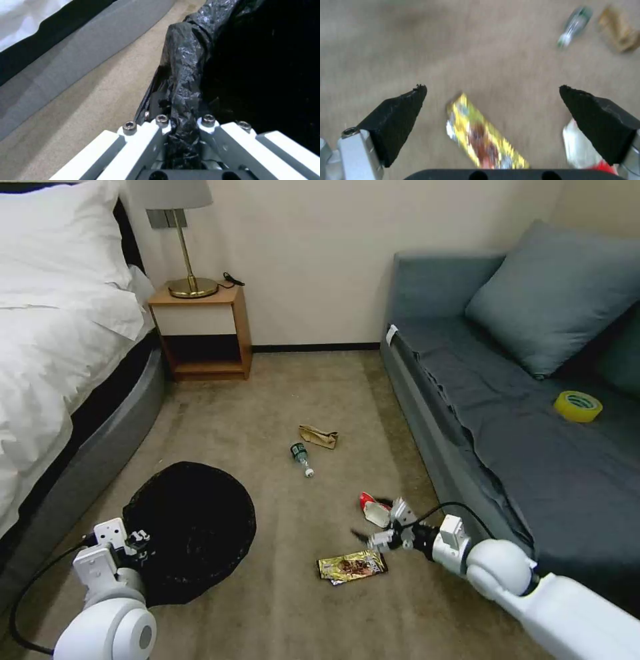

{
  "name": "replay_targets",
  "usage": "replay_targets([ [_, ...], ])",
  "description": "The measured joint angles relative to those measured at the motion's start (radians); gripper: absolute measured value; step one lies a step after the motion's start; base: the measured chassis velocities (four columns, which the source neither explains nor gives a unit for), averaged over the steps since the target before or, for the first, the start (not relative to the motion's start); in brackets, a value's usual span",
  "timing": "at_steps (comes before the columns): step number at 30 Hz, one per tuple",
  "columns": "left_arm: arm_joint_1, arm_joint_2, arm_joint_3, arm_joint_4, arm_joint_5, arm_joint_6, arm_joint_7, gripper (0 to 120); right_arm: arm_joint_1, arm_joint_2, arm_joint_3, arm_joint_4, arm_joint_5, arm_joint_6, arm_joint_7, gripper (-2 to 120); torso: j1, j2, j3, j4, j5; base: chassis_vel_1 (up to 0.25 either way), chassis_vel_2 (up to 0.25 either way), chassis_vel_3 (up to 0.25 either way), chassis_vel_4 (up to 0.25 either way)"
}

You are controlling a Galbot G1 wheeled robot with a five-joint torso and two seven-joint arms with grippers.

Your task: Pick up the trash bin, then pick up the garbage on the floor and place it into the trash bin.

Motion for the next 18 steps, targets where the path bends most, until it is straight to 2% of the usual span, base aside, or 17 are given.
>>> replay_targets([
  [3,0.001,-0.004,-0.001,0.004,0.005,-0.003,0.000,2,0.066,0.008,-0.062,-0.064,-0.025,0.013,-0.013,100,0.000,0.000,0.000,0.0000,0.0001,0.000,0.000,0.000,0.000],
  [5,0.002,-0.008,-0.001,0.010,0.011,-0.006,0.001,2,0.139,0.038,-0.133,-0.139,-0.044,0.037,-0.012,100,0.000,0.000,0.000,0.0000,0.0000,0.000,0.000,0.000,0.000],
  [10,0.006,-0.019,-0.002,0.016,0.026,-0.007,0.001,2,0.221,0.095,-0.241,-0.228,-0.052,0.046,0.011,100,0.000,0.000,0.000,0.0002,0.0000,0.000,0.000,0.000,0.000],
  [16,0.013,-0.025,-0.002,0.016,0.034,-0.010,0.001,2,0.252,0.134,-0.321,-0.299,-0.062,0.071,0.035,100,0.000,0.000,0.000,0.0002,0.0000,0.000,0.000,0.000,0.000],
  [18,0.016,-0.025,-0.009,0.016,0.035,-0.012,0.001,2,0.270,0.157,-0.380,-0.368,-0.073,0.103,0.053,100,0.000,0.000,0.000,0.0000,-0.0002,0.000,0.000,0.000,0.000],
])
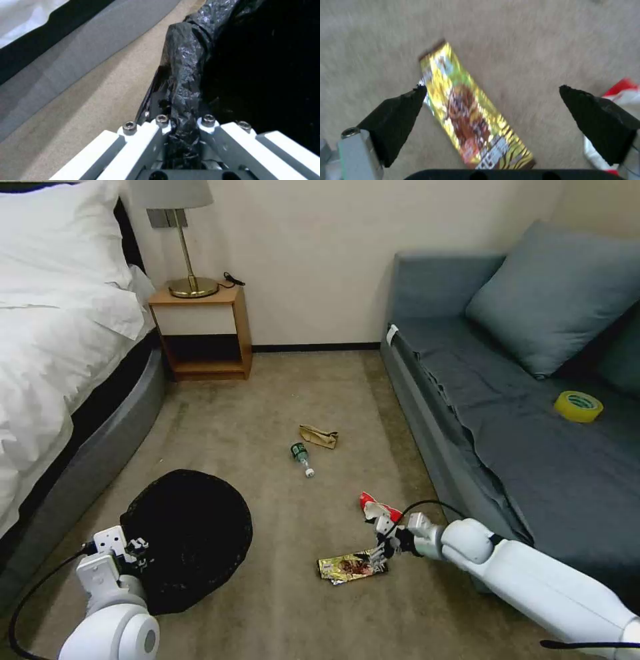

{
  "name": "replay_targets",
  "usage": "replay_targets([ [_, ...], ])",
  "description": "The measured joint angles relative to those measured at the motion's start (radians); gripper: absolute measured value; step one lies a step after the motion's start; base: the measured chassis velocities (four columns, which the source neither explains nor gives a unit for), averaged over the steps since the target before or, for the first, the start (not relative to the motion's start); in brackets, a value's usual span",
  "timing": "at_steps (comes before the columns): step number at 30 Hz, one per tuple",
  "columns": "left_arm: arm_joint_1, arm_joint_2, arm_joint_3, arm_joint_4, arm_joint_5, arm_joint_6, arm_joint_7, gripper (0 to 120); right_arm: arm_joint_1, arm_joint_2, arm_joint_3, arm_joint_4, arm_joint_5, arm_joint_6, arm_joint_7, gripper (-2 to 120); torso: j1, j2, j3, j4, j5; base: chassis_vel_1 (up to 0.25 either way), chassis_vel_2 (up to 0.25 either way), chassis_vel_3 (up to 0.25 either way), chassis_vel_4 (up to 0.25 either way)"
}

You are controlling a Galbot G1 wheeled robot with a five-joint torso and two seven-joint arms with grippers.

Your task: Pick up the trash bin, then pick up the garbage on the floor and place it into the trash bin.

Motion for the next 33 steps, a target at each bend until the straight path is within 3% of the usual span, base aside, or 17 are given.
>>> replay_targets([
  [10,0.011,0.000,-0.021,-0.008,-0.001,-0.010,0.000,2,0.047,0.075,-0.093,-0.233,-0.032,0.101,0.015,100,0.000,0.000,0.000,0.0000,0.0000,0.000,0.000,0.000,0.000],
  [33,0.019,-0.003,-0.030,0.008,0.001,-0.036,0.000,2,0.059,0.170,-0.115,-0.408,-0.098,0.184,0.024,100,0.000,0.000,0.000,0.0000,0.0000,0.000,0.000,0.000,0.000],
])
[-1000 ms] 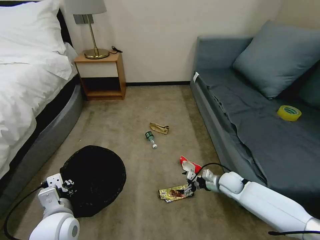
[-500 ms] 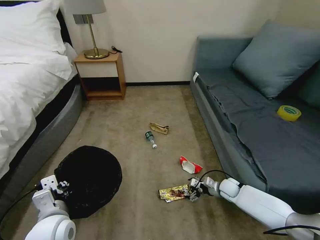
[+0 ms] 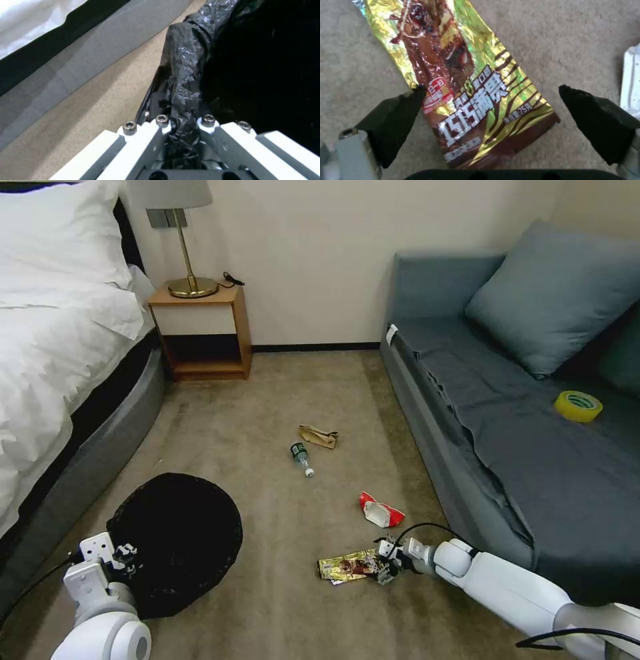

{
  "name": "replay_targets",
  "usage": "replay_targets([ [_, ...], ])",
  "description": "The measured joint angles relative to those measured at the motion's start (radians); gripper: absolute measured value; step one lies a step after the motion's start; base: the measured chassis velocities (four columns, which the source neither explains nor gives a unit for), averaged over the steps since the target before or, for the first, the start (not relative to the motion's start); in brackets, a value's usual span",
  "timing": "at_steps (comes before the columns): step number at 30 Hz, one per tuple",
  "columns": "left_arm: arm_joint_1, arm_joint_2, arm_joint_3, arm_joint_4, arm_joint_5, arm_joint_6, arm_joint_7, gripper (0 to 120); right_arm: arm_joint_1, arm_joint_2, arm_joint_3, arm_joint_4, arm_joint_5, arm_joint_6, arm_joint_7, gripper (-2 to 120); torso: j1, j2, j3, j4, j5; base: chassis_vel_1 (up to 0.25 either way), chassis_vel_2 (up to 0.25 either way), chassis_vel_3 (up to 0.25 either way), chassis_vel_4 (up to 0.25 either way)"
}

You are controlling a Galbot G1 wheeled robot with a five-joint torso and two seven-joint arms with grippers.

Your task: Pick up the trash bin, then pick up the garbage on the floor and place it into the trash bin.

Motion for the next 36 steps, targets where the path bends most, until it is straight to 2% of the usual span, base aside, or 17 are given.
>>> replay_targets([
  [6,-0.005,0.001,0.000,0.007,0.001,-0.004,0.000,2,0.006,0.019,-0.003,-0.031,-0.010,0.013,-0.003,100,0.000,0.000,0.000,-0.0002,-0.0008,0.000,0.000,0.000,0.000],
  [15,-0.014,0.005,-0.006,0.017,0.000,-0.010,0.001,2,0.001,0.018,0.000,-0.033,-0.020,0.028,-0.003,99,0.000,0.000,0.000,0.0000,0.0000,0.000,0.000,0.000,0.000],
  [18,-0.019,0.005,-0.004,0.018,0.000,-0.011,0.001,2,-0.006,0.008,0.002,-0.021,-0.021,0.035,-0.006,87,0.000,0.000,0.000,-0.0002,-0.0001,0.000,0.000,0.000,0.000],
  [24,-0.022,0.006,0.000,0.018,0.000,-0.011,0.001,2,-0.014,-0.002,0.008,-0.010,-0.025,0.038,-0.006,73,0.000,0.000,0.000,0.0003,0.0004,0.000,0.000,0.000,0.000],
  [26,-0.022,0.006,0.001,0.018,0.000,-0.012,0.001,2,-0.019,-0.009,0.014,-0.002,-0.029,0.041,-0.005,64,0.000,0.000,0.000,0.0004,0.0006,0.000,0.000,0.000,0.000],
  [27,-0.022,0.006,0.001,0.018,0.000,-0.012,0.001,2,-0.019,-0.009,0.014,-0.002,-0.029,0.041,-0.005,64,0.000,0.000,0.000,0.0004,0.0006,0.000,0.000,0.000,0.000],
  [31,-0.023,0.005,0.005,0.019,0.006,-0.013,0.002,2,-0.023,-0.025,0.022,0.014,-0.034,0.043,0.007,44,0.000,0.000,0.000,0.0005,0.0008,0.000,0.000,0.000,0.000],
  [33,-0.023,0.005,0.007,0.019,0.008,-0.014,0.002,2,-0.024,-0.028,0.023,0.018,-0.034,0.042,0.009,42,0.000,0.000,0.000,0.0003,0.0006,0.000,0.000,0.000,0.000],
  [35,-0.024,0.003,0.011,0.019,0.013,-0.014,0.002,2,-0.026,-0.043,0.027,0.036,-0.030,0.042,0.016,30,0.000,0.000,0.000,-0.0001,0.0003,0.000,0.000,0.000,0.000],
  [36,-0.024,0.003,0.011,0.019,0.013,-0.014,0.002,2,-0.026,-0.043,0.027,0.036,-0.030,0.042,0.016,30,0.000,0.000,0.000,-0.0001,0.0003,0.000,0.000,0.000,0.000],
])
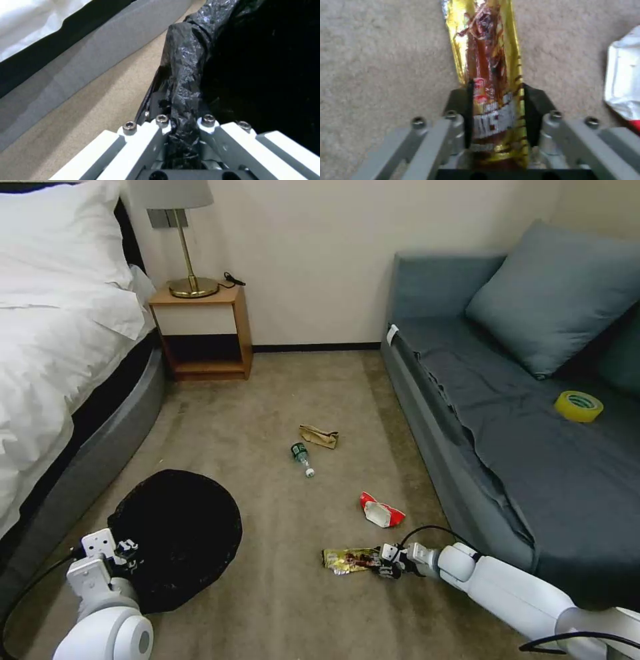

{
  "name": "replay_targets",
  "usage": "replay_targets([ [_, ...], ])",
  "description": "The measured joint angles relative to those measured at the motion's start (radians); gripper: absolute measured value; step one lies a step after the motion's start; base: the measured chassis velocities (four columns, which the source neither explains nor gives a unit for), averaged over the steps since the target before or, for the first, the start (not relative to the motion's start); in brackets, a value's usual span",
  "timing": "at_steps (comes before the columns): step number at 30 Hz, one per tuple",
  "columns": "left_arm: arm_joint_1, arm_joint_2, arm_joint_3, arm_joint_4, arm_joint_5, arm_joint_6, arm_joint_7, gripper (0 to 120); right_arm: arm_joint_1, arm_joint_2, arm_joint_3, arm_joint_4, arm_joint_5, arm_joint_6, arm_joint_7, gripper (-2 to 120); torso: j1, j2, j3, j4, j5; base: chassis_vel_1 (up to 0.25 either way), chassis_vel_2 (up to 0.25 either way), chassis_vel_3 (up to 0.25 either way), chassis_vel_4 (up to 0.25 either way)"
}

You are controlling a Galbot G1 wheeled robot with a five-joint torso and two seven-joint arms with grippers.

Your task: Pick up the trash bin, then pick up the garbage on the floor and place it into the trash bin.

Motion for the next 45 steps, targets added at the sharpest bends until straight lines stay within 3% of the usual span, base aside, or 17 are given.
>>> replay_targets([
  [7,0.000,-0.002,0.008,0.000,0.008,-0.002,0.000,2,-0.005,-0.022,0.006,0.036,0.021,0.006,0.009,1,0.000,0.000,0.000,0.0001,-0.0001,0.000,0.000,0.000,0.000],
  [16,0.000,-0.003,0.012,-0.005,0.011,-0.004,0.000,2,-0.020,-0.049,0.012,0.102,0.069,0.014,0.024,0,0.000,0.000,0.000,0.0000,-0.0001,0.000,0.000,0.000,0.000],
  [21,0.002,0.000,0.012,-0.008,0.009,-0.004,0.000,2,-0.028,-0.089,0.048,0.214,0.142,0.016,0.045,0,0.000,0.000,0.000,0.0000,-0.0003,0.000,0.000,0.000,0.000],
  [24,0.004,0.002,0.013,-0.012,0.005,0.004,0.000,2,-0.016,-0.147,0.115,0.398,0.210,0.014,0.076,0,0.000,0.000,0.000,0.0000,-0.0002,0.000,0.000,0.000,0.000],
  [25,0.004,0.002,0.013,-0.012,0.005,0.004,0.000,2,-0.016,-0.147,0.115,0.398,0.210,0.014,0.076,0,0.000,0.000,0.000,0.0000,-0.0002,0.000,0.000,0.000,0.000],
  [28,0.004,0.001,0.021,-0.016,-0.001,0.013,0.001,2,0.031,-0.194,0.157,0.680,0.311,-0.058,0.147,0,0.000,0.000,0.000,0.0000,-0.0006,0.000,0.000,0.000,0.000],
  [31,0.002,-0.002,0.029,-0.016,-0.001,0.013,0.002,2,0.059,-0.178,0.131,0.800,0.360,-0.112,0.206,0,0.000,0.000,0.000,0.0000,-0.0007,0.000,0.000,0.000,0.000],
  [34,-0.003,-0.008,0.040,-0.017,0.002,0.017,0.002,2,0.120,-0.099,0.016,0.922,0.412,-0.199,0.312,0,0.000,0.000,0.000,0.0004,-0.0004,0.000,0.000,0.000,0.000],
  [45,-0.009,-0.035,0.077,-0.023,0.021,0.020,0.003,2,0.225,0.048,-0.182,0.867,0.422,-0.264,0.458,0,0.000,0.000,0.000,0.0002,-0.0003,0.000,0.000,0.000,0.000],
])
